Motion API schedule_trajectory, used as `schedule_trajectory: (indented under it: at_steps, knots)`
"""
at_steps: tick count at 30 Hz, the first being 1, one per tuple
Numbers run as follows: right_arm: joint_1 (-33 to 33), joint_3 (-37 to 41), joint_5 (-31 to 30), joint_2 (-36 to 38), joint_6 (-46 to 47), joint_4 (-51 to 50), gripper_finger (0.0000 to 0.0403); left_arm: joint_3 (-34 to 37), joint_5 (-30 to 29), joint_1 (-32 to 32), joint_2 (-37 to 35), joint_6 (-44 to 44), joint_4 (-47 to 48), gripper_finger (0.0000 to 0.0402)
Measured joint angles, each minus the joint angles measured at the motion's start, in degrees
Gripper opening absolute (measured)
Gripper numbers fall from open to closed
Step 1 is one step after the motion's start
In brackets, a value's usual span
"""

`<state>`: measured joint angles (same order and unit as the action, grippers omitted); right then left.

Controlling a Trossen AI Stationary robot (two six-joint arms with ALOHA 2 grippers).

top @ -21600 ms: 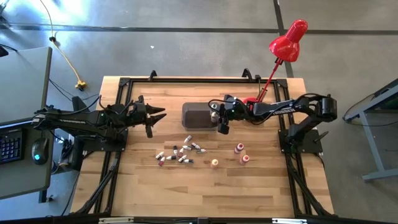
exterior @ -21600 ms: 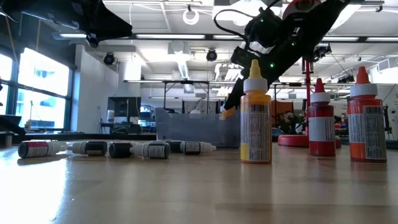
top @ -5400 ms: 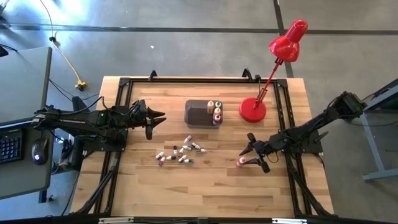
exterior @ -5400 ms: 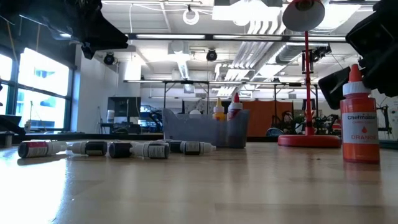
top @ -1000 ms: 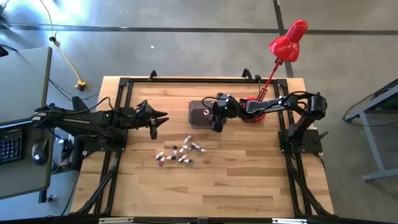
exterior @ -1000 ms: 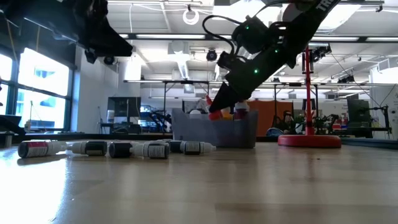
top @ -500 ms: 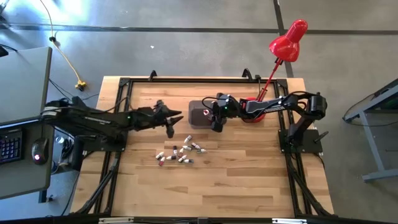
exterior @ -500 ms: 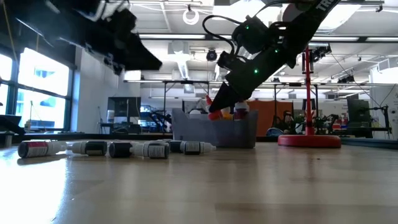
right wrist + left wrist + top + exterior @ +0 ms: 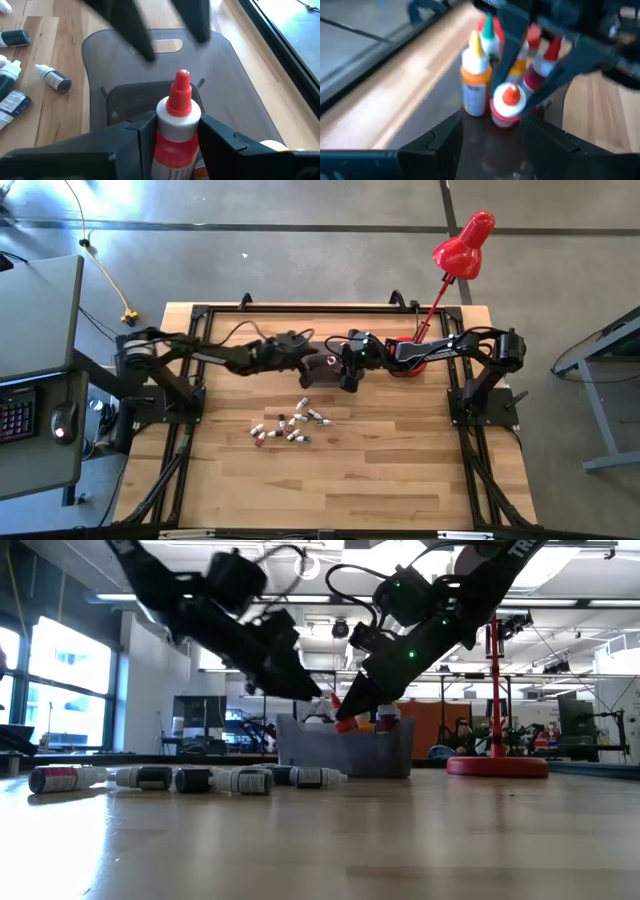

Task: Pick & Place food coloring
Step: Put the big orange food coloring bottle into the black bin

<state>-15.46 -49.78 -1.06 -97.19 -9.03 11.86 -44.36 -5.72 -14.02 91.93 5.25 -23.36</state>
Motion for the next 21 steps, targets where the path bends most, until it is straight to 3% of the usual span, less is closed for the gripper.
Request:
schedule_trajectory:
  at_steps: [6,21]
  knots:
    - [-0.02,0.13,-0.42,0.11,-0.12,-0.82,0.0124,-6.93,2.17,-0.38,8.09,-1.39,0.59,0.0193]
    - [0.11,0.11,-2.01,0.11,-0.03,-0.85,0.0125,-8.83,2.08,-0.24,8.19,-3.75,3.89,0.0193]
